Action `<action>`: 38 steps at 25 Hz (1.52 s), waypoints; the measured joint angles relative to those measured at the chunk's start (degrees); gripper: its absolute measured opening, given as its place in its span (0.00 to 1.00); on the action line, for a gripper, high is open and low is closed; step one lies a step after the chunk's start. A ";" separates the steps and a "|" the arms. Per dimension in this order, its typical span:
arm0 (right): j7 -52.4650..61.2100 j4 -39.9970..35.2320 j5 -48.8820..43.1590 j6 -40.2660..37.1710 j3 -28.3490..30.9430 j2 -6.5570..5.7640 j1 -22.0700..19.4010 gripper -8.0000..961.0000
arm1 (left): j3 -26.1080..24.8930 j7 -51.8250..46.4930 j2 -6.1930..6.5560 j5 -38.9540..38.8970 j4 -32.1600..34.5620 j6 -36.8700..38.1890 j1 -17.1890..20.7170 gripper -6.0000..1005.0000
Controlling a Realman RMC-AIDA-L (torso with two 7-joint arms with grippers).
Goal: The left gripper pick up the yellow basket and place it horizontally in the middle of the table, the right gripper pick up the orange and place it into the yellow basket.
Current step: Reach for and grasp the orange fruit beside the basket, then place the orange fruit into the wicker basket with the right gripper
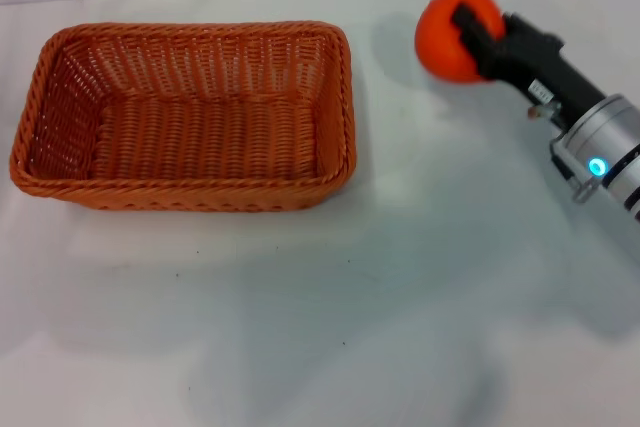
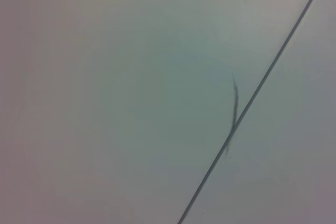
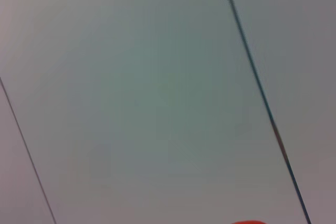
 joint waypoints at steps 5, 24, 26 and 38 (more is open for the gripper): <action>2.61 -3.15 1.35 -4.75 0.06 -0.10 -0.06 0.34 | -0.02 0.05 0.00 0.00 -0.02 0.01 0.01 0.91; 13.66 -6.61 -12.00 1.17 -5.70 0.76 14.09 0.19 | -0.03 0.13 0.00 0.04 -0.08 -0.17 -0.63 0.91; 14.87 -6.83 -13.44 1.27 -5.75 0.80 14.54 0.18 | -0.03 0.13 0.00 0.04 -0.08 -0.17 -0.66 0.91; 15.83 -7.28 -14.80 0.67 -5.76 0.89 14.63 0.15 | 0.37 0.14 -0.03 0.03 -0.08 0.06 -1.29 0.90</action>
